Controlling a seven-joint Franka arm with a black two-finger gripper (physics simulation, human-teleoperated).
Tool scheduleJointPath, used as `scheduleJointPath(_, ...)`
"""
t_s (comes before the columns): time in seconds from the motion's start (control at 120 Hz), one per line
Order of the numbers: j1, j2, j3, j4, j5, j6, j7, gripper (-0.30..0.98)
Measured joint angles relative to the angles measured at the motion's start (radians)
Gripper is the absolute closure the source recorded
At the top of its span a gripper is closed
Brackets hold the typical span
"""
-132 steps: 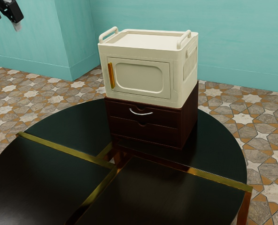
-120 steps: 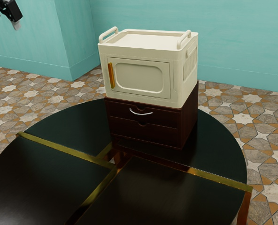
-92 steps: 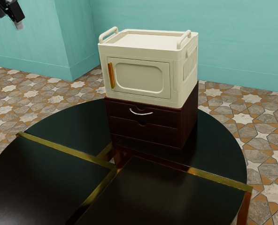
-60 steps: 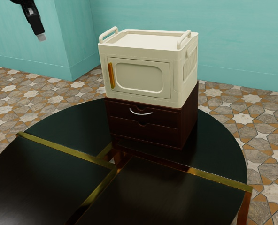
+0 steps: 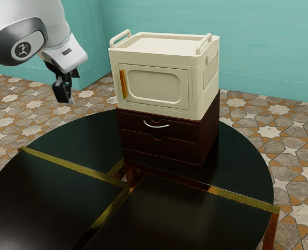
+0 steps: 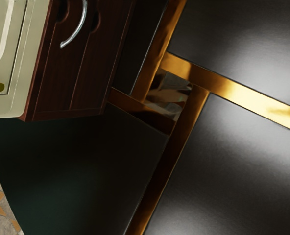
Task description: Pull the drawer handle with one arm to open the drawer
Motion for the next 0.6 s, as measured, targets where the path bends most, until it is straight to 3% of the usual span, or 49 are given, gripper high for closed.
scheduleJointPath(0.183, -0.022, 0.031, 0.001, -0.101, 0.001, 0.157, 0.049, 0.0)
scheduleJointPath(0.6, -0.031, 0.207, -0.002, -0.062, 0.009, 0.373, 0.118, 0.0)
